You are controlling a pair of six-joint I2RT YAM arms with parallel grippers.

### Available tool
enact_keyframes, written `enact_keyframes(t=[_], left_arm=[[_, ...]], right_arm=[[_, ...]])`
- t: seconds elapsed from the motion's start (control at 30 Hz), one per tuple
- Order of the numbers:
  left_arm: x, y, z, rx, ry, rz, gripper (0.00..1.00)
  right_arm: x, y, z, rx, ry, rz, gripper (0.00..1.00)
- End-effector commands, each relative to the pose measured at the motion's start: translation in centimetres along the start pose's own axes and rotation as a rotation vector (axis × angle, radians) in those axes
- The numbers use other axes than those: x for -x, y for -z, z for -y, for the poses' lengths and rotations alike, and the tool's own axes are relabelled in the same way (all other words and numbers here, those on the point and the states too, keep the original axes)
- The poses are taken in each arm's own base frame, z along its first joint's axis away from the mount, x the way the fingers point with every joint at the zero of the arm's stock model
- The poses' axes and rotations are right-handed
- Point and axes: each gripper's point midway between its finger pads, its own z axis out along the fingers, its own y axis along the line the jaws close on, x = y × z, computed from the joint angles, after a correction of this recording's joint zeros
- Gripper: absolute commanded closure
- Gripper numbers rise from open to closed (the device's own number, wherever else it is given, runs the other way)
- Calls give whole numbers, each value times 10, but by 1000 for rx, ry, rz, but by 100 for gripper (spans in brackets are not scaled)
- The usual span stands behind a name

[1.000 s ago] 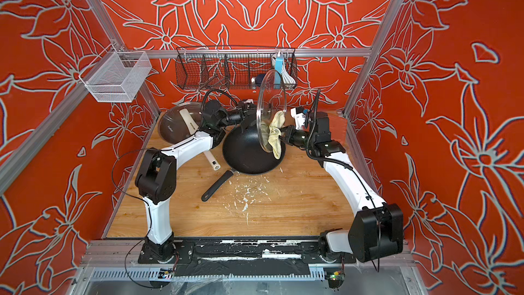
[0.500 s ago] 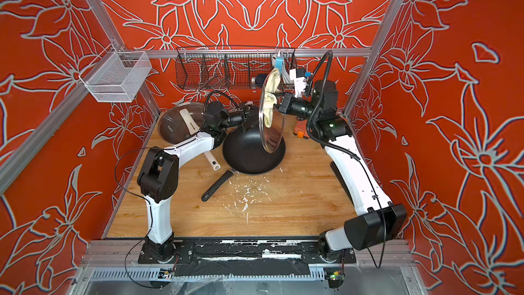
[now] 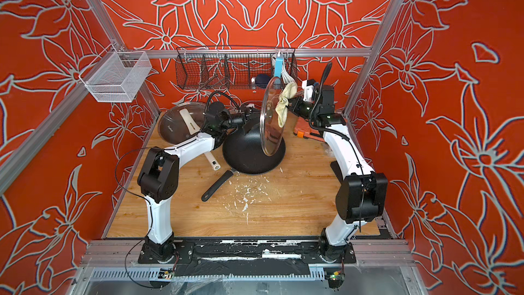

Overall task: Wipe the pot lid with a cloth
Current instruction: Wipe the pot lid.

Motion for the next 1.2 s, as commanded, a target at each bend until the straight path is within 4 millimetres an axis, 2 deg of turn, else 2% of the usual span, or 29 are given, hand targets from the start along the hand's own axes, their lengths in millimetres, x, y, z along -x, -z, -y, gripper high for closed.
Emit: enact_keyframes(t=[0.0,0.17,0.3,0.43,0.6,0.73,0.83,1.17], left_arm=[[-57,6,90,-157,-269,-79,100],[-55,6,93,-166,-277,-72,100],[-51,4,93,-173,-275,-69,100],[-53,5,93,-173,-285,-68,100],[-49,6,80,-133,-272,-52,100],[-47,7,72,-101,-267,-36,100],[-47,6,72,-93,-276,-33,100],[-50,6,77,-100,-282,-36,100]], right_arm=[[-16,3,3,5,15,-17,100],[-48,12,10,10,-12,-72,100],[-61,24,-9,65,-12,-98,100],[-65,34,-45,137,14,-106,100],[-65,54,-107,233,107,-104,100],[-65,60,-137,290,123,-89,100],[-75,57,-132,274,115,-113,100],[-130,44,-60,96,49,-200,100]])
